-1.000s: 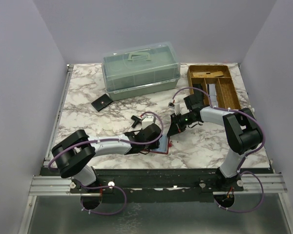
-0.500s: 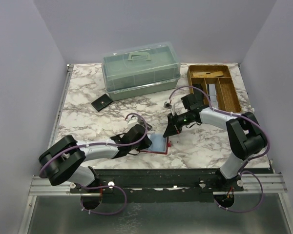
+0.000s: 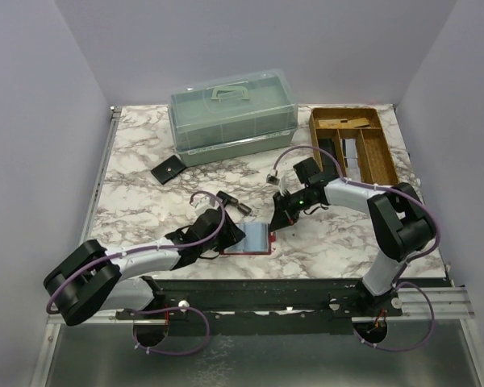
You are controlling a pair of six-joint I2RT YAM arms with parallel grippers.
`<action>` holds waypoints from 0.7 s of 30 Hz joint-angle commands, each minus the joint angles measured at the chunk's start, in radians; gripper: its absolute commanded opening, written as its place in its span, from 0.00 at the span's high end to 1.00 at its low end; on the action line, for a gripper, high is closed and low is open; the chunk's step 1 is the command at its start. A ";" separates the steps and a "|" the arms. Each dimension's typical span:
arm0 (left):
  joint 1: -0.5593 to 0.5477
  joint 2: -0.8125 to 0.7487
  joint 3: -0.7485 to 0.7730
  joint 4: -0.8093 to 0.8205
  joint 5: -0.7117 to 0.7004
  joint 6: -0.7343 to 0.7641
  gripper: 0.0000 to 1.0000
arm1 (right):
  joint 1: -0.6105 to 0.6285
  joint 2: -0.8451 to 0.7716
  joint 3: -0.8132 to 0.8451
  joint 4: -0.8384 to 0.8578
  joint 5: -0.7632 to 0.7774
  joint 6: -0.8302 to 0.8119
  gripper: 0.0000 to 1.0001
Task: Take the credit cards out of the card holder
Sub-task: Open the card holder at the center of the board.
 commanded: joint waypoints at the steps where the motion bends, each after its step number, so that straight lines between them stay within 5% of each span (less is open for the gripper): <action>1: 0.008 -0.077 0.021 -0.191 -0.070 0.030 0.45 | 0.030 0.032 0.029 -0.027 0.025 -0.026 0.99; 10: 0.010 -0.394 0.056 -0.459 -0.197 0.098 0.43 | 0.066 0.052 0.046 -0.020 0.074 0.006 0.99; 21: 0.011 -0.449 0.044 -0.536 -0.203 0.138 0.43 | 0.073 -0.085 0.012 0.051 -0.130 -0.032 0.96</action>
